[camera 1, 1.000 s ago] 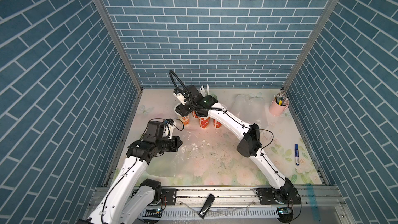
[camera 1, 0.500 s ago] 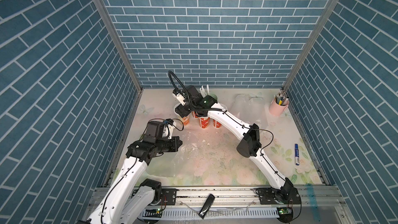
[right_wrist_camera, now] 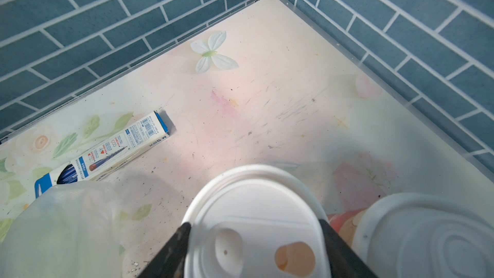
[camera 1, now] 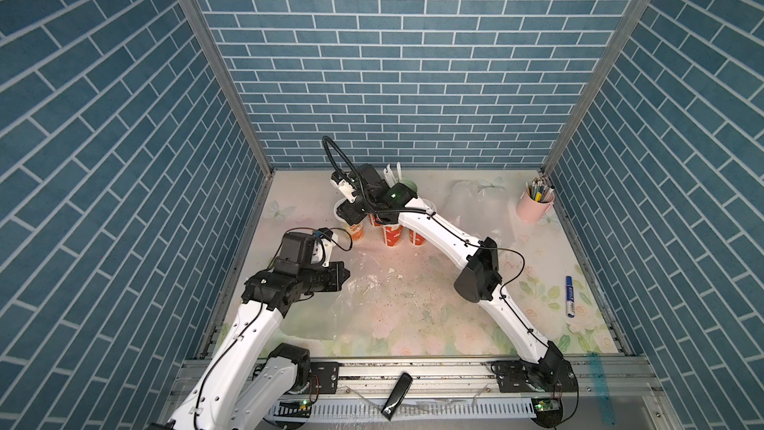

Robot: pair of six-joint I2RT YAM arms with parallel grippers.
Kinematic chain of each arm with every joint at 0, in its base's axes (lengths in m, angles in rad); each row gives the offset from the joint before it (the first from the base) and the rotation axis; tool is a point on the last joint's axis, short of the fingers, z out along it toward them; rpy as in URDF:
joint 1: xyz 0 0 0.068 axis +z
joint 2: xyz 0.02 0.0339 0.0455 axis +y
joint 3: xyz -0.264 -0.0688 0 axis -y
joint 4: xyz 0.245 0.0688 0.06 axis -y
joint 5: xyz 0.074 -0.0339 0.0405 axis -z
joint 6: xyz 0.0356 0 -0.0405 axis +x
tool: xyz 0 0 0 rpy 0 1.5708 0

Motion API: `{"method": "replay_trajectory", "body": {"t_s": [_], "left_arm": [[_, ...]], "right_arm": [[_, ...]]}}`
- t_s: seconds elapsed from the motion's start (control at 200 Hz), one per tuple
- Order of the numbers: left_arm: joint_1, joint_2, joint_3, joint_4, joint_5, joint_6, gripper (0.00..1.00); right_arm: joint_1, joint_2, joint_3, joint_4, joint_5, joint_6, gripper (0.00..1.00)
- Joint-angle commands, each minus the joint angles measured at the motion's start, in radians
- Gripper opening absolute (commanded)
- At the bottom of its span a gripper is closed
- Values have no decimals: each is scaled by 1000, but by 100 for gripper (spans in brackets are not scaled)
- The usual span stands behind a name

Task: Pack milk tea into plastic carrier bags
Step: Pick up the milk tea cup at the center of the board.

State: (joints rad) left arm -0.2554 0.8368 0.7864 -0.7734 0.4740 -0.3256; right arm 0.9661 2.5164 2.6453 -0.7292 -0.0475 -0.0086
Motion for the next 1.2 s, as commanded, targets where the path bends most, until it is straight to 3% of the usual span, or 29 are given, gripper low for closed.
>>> {"method": "replay_trajectory", "body": {"t_s": [0.0,1.196], "left_arm": [[8,-4,-12,-3,-8,6,0],[10,-21,19,46,3,36,0]], "right_arm": [[8,-1,17,-71,-8,-39,68],[-41,-312,-16,-152,-138,31,61]]}}
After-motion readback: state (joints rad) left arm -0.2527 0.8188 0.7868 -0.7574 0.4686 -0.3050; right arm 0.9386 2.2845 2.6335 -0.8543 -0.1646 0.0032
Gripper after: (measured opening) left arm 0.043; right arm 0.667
